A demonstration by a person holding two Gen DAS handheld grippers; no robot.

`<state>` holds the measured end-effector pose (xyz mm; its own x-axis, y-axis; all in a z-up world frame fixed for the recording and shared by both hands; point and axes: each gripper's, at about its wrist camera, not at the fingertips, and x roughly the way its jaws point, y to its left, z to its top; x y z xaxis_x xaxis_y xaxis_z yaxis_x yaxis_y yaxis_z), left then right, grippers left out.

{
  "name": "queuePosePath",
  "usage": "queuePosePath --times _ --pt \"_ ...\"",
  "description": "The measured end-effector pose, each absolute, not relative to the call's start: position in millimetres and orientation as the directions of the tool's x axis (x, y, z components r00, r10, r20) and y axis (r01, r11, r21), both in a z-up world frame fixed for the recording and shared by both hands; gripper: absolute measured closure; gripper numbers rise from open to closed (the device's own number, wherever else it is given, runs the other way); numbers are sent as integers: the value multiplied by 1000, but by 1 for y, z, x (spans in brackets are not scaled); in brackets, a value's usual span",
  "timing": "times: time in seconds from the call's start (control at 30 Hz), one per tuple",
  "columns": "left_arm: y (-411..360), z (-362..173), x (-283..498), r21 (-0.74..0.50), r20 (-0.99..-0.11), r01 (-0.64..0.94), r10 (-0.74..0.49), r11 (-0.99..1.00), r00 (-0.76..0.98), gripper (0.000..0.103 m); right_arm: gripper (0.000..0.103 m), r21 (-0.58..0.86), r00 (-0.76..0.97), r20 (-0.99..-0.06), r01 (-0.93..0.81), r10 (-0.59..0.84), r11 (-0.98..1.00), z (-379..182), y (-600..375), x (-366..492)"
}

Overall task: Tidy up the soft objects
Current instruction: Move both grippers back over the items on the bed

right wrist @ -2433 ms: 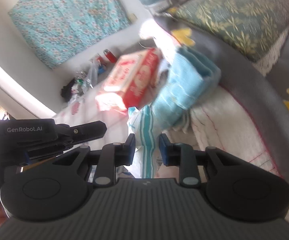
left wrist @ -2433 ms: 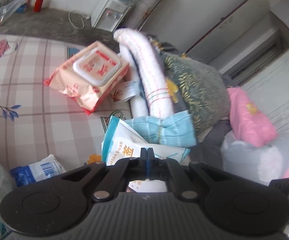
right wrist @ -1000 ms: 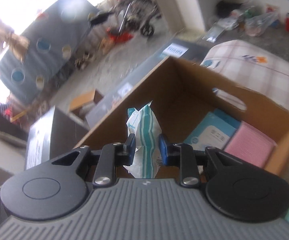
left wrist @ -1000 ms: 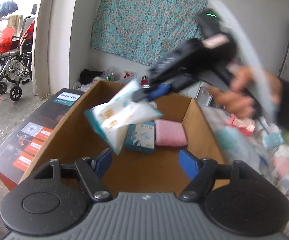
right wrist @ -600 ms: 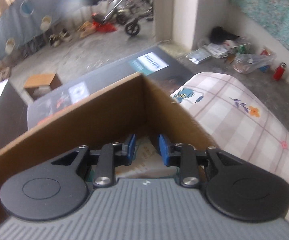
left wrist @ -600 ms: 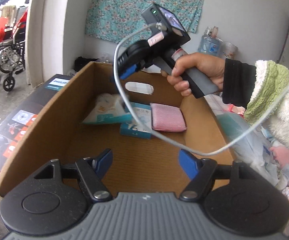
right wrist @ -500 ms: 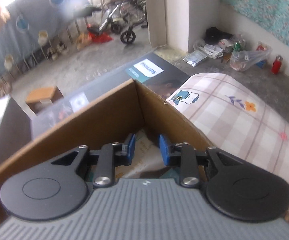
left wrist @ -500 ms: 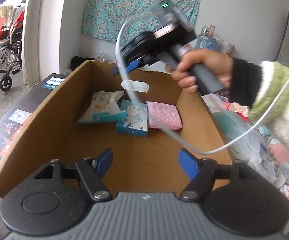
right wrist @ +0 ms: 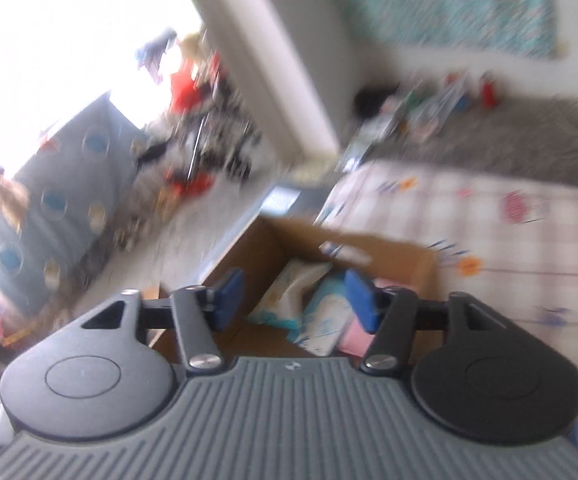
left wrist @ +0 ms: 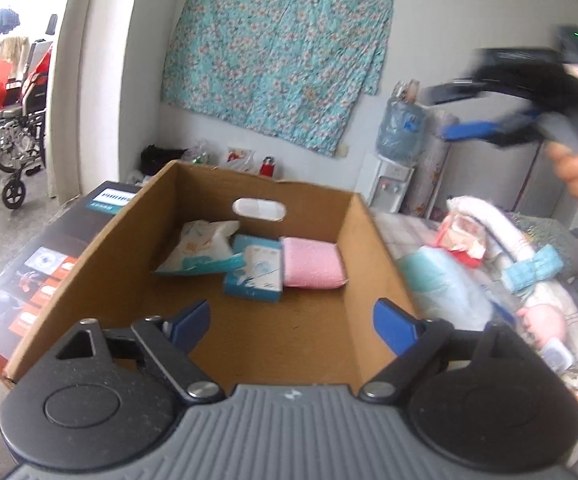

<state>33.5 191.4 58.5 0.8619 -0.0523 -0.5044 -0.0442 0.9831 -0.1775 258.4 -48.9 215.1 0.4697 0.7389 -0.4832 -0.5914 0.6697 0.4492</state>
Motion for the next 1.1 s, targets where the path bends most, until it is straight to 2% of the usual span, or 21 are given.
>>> queuePosePath --times 0.03,0.07,0.17,0.3,0.43,0.63,0.7,0.83,1.0,1.1 --pt "187 60 33 -185 -499 -37 -61 982 864 9 27 440 513 -461 -576 724 689 221 -75 244" --pt "181 62 33 -192 -494 -27 -73 981 867 9 21 429 560 -438 -557 703 711 225 -102 229" --pt "157 68 37 -194 -470 38 -127 980 874 8 19 389 674 -399 -489 622 780 224 -175 184" --pt "112 77 44 -181 -440 139 -206 974 874 7 19 349 771 -407 -366 491 863 195 -253 133" --pt "57 77 59 -183 -433 261 -316 948 844 7 19 383 775 -455 -274 438 882 144 -306 105" --pt "-18 63 97 -192 -486 368 -414 910 770 10 19 458 752 -502 -187 427 869 81 -327 108" --pt "-40 54 109 -160 -508 384 -409 909 758 17 19 485 741 -507 -177 440 856 71 -330 117" --pt "-73 31 136 -119 -592 414 -399 903 700 41 19 531 705 -524 -170 479 831 62 -328 162" --pt "-78 3 161 -152 -662 383 -381 911 645 57 20 565 612 -577 -180 541 805 50 -311 233" --pt "-70 -10 173 -175 -700 336 -357 926 619 60 20 544 541 -633 -199 554 816 39 -294 277"
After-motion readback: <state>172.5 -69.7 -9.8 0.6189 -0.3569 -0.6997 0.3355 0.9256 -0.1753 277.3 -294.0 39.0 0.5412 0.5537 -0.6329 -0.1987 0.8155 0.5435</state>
